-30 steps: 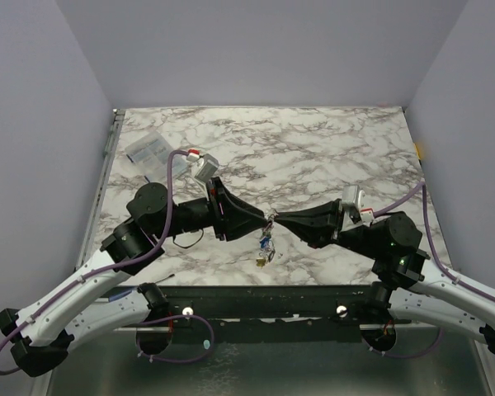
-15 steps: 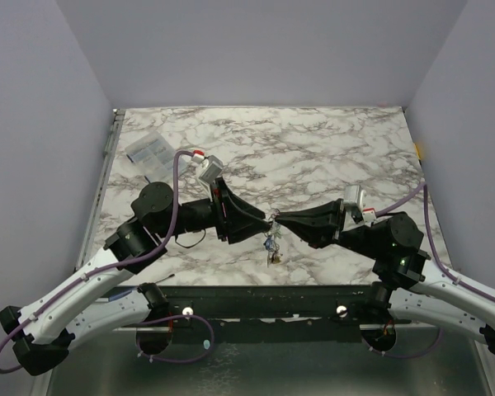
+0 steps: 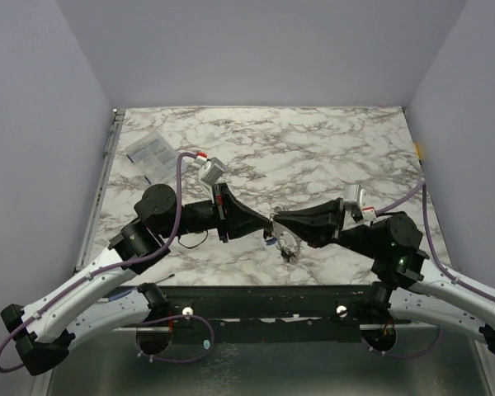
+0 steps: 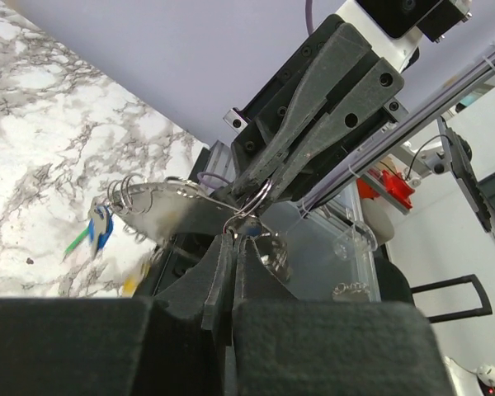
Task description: Put the keys on the keyring
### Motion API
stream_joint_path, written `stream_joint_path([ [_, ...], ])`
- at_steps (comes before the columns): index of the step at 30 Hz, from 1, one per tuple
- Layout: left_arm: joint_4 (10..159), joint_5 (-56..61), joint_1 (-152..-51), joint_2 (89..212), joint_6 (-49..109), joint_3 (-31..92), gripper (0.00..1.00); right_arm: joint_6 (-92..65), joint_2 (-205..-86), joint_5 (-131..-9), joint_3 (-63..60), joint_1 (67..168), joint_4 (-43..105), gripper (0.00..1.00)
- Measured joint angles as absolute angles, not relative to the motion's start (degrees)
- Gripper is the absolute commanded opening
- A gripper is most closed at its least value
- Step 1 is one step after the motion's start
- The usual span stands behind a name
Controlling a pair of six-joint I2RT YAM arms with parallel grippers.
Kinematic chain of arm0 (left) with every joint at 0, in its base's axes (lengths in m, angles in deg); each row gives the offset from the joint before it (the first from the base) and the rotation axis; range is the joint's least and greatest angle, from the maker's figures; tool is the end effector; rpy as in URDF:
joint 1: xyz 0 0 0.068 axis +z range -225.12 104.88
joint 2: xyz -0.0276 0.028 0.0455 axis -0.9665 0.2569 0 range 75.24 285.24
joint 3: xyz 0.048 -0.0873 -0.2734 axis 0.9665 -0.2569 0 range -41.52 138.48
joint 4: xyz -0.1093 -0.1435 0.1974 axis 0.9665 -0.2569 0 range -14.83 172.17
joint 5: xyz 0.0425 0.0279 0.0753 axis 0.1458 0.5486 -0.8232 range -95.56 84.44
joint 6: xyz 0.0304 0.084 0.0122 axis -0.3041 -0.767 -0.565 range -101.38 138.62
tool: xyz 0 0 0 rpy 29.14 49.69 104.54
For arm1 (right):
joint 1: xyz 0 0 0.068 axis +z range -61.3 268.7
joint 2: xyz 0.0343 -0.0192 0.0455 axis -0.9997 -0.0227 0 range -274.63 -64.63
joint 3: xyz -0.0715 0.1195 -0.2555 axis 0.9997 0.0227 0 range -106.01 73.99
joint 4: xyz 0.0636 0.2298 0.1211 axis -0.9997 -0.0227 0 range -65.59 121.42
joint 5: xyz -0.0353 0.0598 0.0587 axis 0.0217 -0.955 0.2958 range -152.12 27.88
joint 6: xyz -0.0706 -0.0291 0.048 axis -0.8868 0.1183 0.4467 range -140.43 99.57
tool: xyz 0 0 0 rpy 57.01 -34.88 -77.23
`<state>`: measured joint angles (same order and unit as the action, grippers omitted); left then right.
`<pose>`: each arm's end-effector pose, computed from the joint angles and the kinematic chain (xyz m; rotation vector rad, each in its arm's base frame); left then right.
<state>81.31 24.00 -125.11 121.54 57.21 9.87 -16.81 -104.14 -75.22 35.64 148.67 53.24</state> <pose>0.1066 -0.1890 0.4106 0.6401 1.6200 -1.5763 0.0828 0.1797 0.4022 -0.7908 1.0267 1.0987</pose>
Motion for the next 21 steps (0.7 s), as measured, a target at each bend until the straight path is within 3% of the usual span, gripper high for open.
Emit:
stream_joint_path([
  [21, 86.18, 26.01, -125.05, 121.72, 62.26, 8.37, 0.0, -12.96, -110.3, -79.73, 37.22, 148.62, 68.43, 0.01],
])
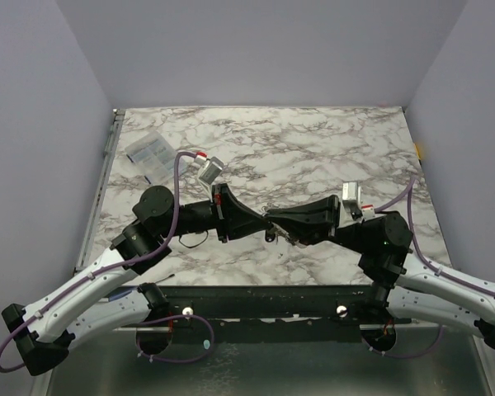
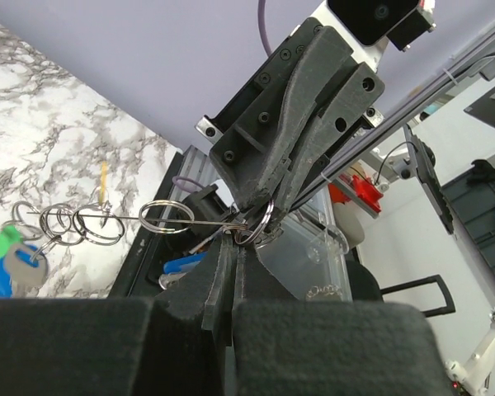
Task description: Put the keys on the keyring
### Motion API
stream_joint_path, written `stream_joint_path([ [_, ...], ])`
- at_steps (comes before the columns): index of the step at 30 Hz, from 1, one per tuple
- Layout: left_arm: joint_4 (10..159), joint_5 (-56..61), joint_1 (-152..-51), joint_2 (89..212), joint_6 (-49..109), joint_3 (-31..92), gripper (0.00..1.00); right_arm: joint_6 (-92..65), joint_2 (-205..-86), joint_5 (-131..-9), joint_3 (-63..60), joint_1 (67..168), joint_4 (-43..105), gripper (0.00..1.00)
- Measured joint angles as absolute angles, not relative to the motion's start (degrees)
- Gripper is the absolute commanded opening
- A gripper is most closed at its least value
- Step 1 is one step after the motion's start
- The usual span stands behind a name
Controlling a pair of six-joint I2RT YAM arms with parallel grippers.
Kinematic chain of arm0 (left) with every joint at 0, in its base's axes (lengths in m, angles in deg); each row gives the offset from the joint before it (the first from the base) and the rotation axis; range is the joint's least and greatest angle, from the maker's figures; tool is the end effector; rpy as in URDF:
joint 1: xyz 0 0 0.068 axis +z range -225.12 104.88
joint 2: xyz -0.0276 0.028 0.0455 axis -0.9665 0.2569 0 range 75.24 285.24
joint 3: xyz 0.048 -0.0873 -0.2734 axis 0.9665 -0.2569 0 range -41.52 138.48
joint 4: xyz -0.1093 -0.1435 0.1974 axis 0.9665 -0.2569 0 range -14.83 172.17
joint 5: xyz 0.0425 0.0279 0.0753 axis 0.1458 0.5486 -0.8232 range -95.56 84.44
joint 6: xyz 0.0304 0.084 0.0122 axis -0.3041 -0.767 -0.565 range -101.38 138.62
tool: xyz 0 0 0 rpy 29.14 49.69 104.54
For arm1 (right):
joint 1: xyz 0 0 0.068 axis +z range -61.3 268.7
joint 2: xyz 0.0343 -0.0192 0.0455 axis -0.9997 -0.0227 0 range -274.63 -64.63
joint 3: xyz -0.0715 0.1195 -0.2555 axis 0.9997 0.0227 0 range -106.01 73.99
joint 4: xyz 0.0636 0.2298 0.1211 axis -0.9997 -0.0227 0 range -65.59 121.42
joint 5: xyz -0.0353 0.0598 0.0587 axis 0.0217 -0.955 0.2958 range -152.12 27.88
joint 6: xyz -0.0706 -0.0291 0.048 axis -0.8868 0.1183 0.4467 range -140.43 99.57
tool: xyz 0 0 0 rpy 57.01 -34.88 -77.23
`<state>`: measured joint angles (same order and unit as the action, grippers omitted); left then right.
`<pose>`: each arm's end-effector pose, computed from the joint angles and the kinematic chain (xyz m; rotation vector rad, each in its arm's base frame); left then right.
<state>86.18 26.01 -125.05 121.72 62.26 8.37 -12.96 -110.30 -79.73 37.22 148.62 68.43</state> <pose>0.1054 -0.1910 0.4118 0.6147 1.6022 -1.6719 0.0857 0.1965 0.4073 -0.7741 0.8994 1.2114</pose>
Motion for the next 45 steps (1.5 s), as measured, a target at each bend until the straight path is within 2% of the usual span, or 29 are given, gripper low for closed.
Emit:
stream_joint_path([
  [1, 86.36, 26.01, -125.05, 121.61, 62.35, 8.37, 0.05, -12.55, -110.65, -79.86, 37.33, 148.62, 69.59, 0.01],
  [3, 86.62, 26.01, -125.05, 121.35, 62.39, 8.3, 0.22, -12.29, -110.83, -79.88, 37.41, 148.62, 70.33, 0.01],
  [5, 86.62, 25.99, -125.07, 121.06, 62.17, 8.23, 0.35, -11.87, -110.78, -79.88, 37.61, 148.62, 70.83, 0.01],
  [9, 85.4, 25.95, -125.11, 120.38, 61.08, 8.17, 0.46, -11.63, -109.45, -79.79, 38.2, 148.64, 70.46, 0.01],
  [26, 83.39, 21.97, -125.11, 113.48, 50.59, 8.17, 0.39, -9.31, -105.62, -79.27, 39.53, 148.64, 68.84, 0.01],
  [45, 94.73, 22.03, -125.11, 113.17, 45.89, 2.55, 0.36, -5.27, -108.95, -79.79, 40.36, 148.64, 73.89, 0.01],
])
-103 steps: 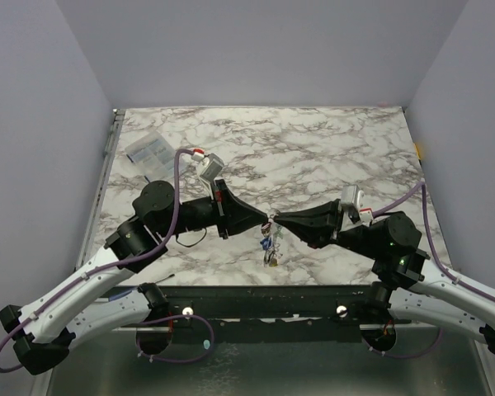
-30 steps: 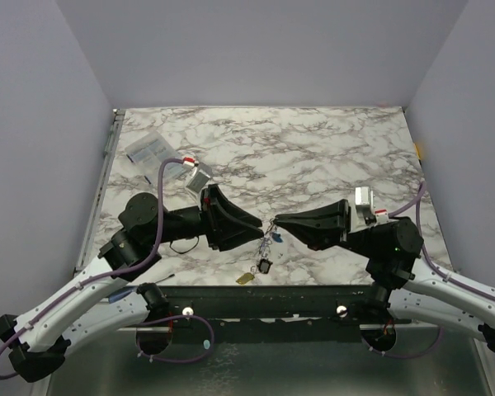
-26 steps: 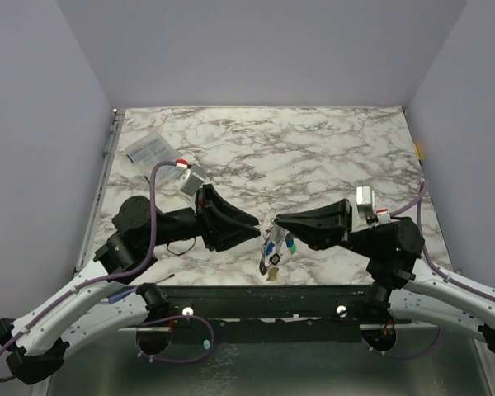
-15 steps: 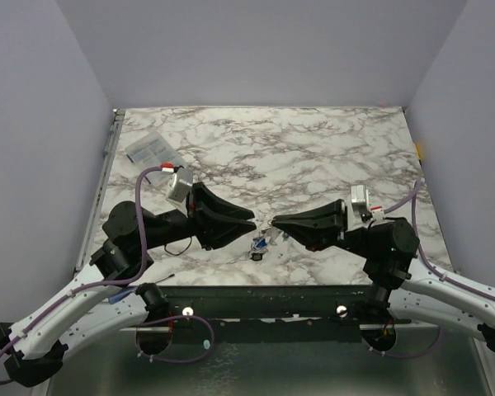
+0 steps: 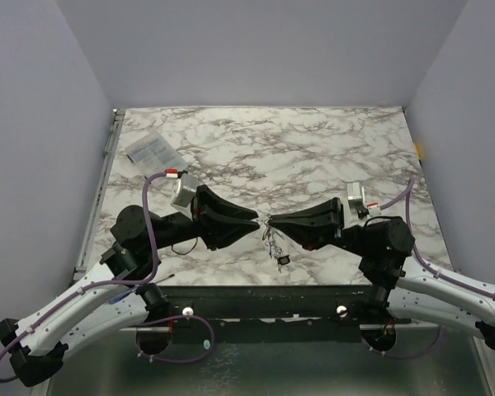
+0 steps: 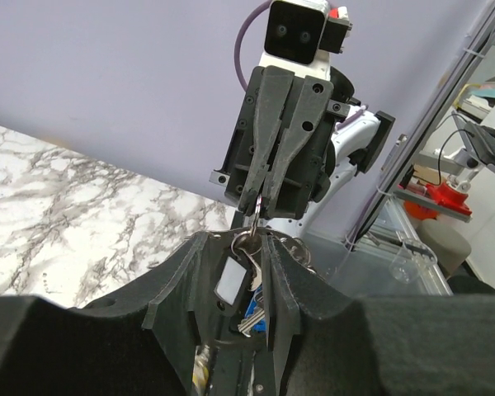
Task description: Put the keys on the keyring
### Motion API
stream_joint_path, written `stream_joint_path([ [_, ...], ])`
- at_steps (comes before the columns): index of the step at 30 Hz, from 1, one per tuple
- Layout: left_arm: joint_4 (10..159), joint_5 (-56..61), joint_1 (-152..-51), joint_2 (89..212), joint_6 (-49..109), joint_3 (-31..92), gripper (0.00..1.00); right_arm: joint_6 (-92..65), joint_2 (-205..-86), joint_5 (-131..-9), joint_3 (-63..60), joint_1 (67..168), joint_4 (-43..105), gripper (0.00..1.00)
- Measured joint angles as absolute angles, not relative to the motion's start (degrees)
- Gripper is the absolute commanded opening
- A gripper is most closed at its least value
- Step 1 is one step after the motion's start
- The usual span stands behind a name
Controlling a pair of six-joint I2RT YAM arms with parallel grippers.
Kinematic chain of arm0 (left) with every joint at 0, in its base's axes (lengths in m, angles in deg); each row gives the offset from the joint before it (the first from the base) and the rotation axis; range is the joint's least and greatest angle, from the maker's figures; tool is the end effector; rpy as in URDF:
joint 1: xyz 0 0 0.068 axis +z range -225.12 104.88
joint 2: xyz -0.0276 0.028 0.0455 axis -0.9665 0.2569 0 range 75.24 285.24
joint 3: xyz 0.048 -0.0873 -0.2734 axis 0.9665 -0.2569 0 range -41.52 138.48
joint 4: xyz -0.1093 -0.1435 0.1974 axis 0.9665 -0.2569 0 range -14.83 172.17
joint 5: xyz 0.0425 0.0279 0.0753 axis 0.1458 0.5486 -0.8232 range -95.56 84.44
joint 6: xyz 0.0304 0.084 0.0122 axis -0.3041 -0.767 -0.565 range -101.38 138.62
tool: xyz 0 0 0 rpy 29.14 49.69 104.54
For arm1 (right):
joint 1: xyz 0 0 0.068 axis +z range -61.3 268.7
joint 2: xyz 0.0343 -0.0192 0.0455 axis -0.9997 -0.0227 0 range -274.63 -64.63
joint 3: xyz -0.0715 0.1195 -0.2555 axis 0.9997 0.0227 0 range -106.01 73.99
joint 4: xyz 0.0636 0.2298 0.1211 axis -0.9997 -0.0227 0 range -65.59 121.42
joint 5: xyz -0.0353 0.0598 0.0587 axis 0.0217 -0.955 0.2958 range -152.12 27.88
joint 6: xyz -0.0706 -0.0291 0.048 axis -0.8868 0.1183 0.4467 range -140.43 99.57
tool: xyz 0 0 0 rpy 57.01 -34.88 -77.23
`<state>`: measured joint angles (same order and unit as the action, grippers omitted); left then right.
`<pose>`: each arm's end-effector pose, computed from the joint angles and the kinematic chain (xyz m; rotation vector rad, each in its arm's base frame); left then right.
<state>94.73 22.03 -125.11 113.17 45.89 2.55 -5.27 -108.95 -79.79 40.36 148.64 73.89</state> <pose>0.0859 -0.1605 0.4205 0.7198 1.2337 -1.4355 0.0810 0.1887 0.4029 -0.7009 0.8974 1.3357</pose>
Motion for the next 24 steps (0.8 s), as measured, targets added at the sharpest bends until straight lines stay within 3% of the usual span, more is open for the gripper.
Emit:
stream_joint_path([
  [9, 98.03, 22.51, -125.11, 114.68, 46.37, 1.61, 0.36, -4.57, -110.45, -79.84, 40.36, 148.64, 75.16, 0.01],
  [17, 100.35, 22.65, -125.11, 115.42, 47.05, 1.2, 0.27, -3.89, -111.61, -79.99, 40.34, 148.64, 75.23, 0.01],
  [24, 101.29, 22.67, -125.11, 115.44, 47.51, 0.69, 0.28, -3.74, -111.87, -79.97, 40.3, 148.64, 75.25, 0.01],
])
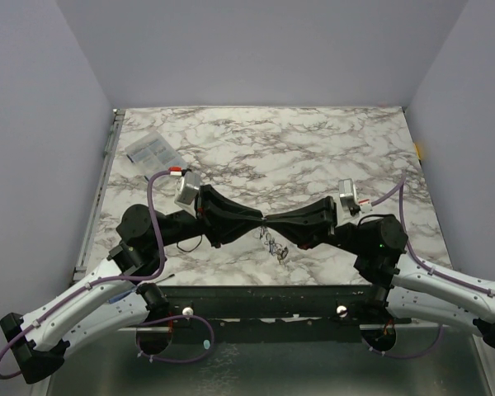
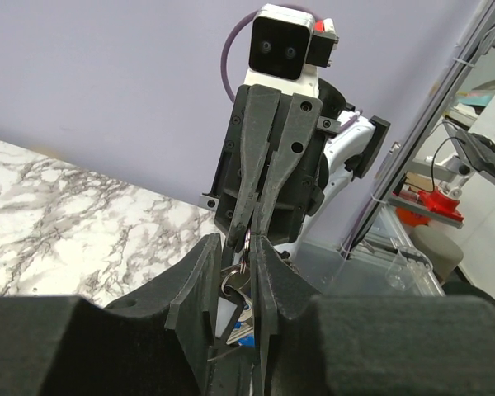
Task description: Put the keys on the keyring
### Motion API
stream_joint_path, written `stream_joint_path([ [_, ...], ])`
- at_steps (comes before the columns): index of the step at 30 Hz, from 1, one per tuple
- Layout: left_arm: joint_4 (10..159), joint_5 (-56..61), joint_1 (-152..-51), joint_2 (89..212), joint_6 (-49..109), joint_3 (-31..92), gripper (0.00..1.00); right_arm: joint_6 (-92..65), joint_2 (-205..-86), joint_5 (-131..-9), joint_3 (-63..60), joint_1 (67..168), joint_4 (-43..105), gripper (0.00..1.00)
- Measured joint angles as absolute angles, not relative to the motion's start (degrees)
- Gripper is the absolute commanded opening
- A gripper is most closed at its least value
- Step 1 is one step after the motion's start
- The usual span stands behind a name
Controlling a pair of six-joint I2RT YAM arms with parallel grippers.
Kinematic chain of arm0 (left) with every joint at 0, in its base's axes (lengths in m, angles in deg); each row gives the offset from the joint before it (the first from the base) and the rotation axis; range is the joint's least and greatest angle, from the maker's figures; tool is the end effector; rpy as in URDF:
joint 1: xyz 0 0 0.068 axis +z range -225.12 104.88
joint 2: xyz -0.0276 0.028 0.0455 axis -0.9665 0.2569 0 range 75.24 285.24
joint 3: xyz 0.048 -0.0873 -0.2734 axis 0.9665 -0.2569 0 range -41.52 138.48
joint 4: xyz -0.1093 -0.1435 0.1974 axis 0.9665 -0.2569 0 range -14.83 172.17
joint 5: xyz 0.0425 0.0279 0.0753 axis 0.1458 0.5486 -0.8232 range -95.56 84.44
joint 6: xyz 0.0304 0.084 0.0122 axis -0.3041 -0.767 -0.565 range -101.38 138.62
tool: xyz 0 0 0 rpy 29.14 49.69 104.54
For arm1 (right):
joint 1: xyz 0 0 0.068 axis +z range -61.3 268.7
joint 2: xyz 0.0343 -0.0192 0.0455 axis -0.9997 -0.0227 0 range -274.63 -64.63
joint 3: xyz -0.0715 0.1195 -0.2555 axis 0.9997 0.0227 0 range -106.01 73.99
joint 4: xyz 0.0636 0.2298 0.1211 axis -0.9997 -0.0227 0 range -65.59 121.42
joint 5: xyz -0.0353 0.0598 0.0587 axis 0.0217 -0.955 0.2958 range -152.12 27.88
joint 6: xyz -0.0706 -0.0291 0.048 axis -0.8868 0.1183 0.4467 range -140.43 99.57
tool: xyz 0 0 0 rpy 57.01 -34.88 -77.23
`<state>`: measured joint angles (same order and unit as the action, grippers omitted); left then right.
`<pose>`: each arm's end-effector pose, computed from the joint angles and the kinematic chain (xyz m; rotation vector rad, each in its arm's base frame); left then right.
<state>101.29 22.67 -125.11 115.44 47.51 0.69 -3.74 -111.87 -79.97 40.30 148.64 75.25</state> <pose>0.0918 -0.1688 0.4170 0.7117 1.1990 -1.4673 0.0871 0.1998 0.3966 -0.7031 0.9355 1.3583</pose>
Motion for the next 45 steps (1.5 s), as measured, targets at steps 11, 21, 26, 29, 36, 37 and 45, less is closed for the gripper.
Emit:
stream_joint_path([
  [11, 102.51, 22.47, -125.11, 115.29, 47.99, -0.07, 0.43, -3.91, -111.98, -79.99, 38.55, 148.64, 74.99, 0.01],
  [21, 102.73, 22.49, -125.11, 115.2, 48.05, -0.2, 0.4, -3.89, -111.98, -80.01, 38.48, 148.64, 74.99, 0.01],
  [26, 103.41, 22.47, -125.11, 115.2, 48.16, -0.2, 0.36, -3.89, -111.98, -80.01, 38.46, 148.64, 74.99, 0.01],
  [29, 103.73, 22.47, -125.11, 115.2, 48.16, -0.2, 0.36, -3.87, -112.01, -79.99, 38.48, 148.64, 75.01, 0.01],
  [36, 104.65, 22.49, -125.11, 115.71, 48.23, -0.57, 0.21, -3.72, -112.68, -79.99, 38.46, 148.64, 75.29, 0.01],
  [37, 105.0, 22.49, -125.11, 115.71, 48.31, -0.81, 0.14, -3.65, -112.79, -79.99, 38.46, 148.64, 75.36, 0.01],
  [45, 106.58, 23.32, -125.14, 115.47, 48.75, -1.47, 0.0, -3.28, -113.43, -79.95, 38.44, 148.62, 76.23, 0.01],
])
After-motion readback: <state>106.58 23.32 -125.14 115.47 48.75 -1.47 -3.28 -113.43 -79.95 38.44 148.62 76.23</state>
